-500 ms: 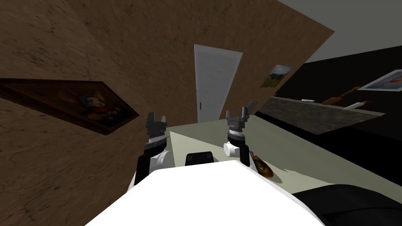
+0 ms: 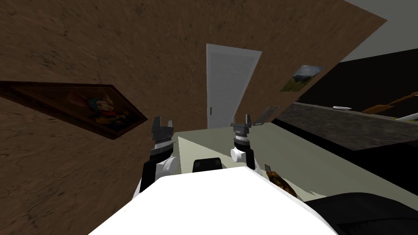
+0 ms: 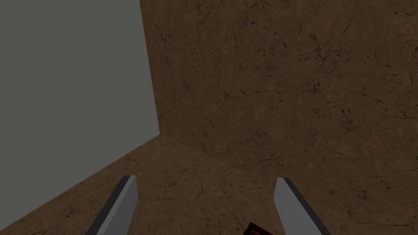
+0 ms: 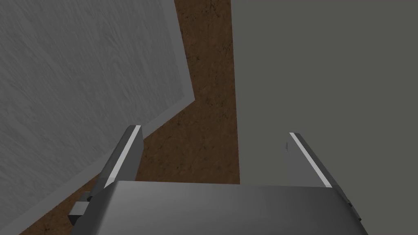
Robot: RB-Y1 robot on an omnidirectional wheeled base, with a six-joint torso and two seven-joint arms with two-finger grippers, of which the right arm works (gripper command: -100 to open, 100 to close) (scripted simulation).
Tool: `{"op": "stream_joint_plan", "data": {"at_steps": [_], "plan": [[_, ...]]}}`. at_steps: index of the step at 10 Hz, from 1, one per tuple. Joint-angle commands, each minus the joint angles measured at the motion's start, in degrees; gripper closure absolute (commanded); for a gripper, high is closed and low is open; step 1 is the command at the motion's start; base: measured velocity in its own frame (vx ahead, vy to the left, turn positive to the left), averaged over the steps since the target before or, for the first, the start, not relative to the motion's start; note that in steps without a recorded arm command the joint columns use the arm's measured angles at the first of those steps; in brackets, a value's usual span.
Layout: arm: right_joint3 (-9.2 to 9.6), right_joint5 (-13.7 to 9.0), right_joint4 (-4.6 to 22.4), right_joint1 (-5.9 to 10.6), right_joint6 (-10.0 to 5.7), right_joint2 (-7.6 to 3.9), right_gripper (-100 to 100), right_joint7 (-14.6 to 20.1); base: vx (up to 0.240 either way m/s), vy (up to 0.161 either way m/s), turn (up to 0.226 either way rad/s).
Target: Pull the door open
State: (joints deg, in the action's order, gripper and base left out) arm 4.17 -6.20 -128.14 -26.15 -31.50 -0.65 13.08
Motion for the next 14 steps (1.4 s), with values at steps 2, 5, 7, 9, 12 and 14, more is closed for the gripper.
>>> {"op": "stream_joint_plan", "data": {"at_steps": [2,5,7,9,12,14], "plan": [[1.06,-3.4,3.9,0.83,-1.3,-1.4,-100,2.9,0.153,-0.018,0.153],[1.88,-6.6,7.8,1.76,-2.62,-2.55,-100,5.4,0.138,-0.008,0.111],[2.32,-8.3,10.0,2.28,-3.35,-3.12,-100,6.7,0.102,-0.015,0.068],[2.78,-10.0,12.1,2.8,-4.07,-3.7,-100,8.1,0.096,-0.024,0.1],[3.52,-12.8,15.7,3.65,-5.28,-4.54,-100,10.4,0.082,-0.015,0.101],[4.02,-14.7,18.1,4.22,-6.08,-5.1,-100,11.9,0.1,-0.015,0.091]]}}
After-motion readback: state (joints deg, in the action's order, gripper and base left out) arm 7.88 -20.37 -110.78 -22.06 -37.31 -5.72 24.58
